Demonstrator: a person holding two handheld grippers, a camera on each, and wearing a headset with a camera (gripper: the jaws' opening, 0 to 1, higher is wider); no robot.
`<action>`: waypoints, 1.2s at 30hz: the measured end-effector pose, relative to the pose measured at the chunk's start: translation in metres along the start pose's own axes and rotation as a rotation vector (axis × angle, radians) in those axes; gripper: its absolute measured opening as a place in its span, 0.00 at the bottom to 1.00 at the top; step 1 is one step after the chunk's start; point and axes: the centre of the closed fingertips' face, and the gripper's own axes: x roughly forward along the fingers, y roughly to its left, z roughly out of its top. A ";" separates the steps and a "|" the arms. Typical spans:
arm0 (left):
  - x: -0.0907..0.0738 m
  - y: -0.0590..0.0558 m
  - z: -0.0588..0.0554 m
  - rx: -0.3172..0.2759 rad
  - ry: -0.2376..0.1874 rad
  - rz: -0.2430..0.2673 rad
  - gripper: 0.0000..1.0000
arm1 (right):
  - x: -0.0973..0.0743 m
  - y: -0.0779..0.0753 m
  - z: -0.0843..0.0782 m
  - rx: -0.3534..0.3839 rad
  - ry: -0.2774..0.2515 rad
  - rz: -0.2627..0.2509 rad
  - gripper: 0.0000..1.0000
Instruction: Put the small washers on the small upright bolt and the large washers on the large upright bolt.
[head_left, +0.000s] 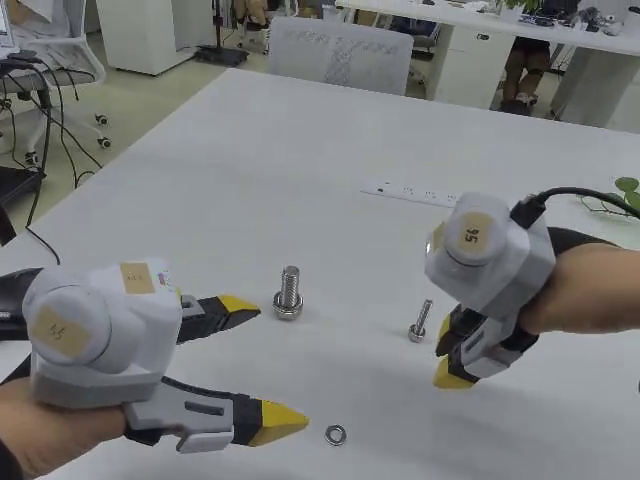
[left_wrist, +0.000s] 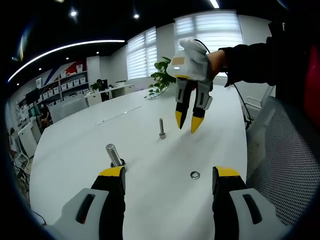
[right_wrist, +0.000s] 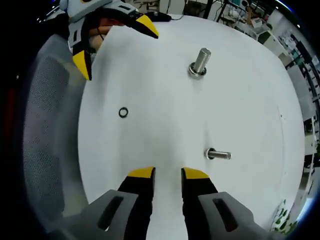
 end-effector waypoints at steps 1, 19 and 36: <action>0.000 0.000 0.000 0.000 -0.001 0.000 0.70 | 0.001 0.003 0.002 -0.004 -0.002 0.003 0.22; -0.007 0.001 -0.001 0.002 -0.003 0.015 0.70 | 0.031 0.060 0.052 -0.162 -0.009 0.102 0.21; -0.014 0.004 -0.006 -0.008 -0.007 0.035 0.69 | 0.048 0.077 0.068 -0.229 -0.003 0.126 0.20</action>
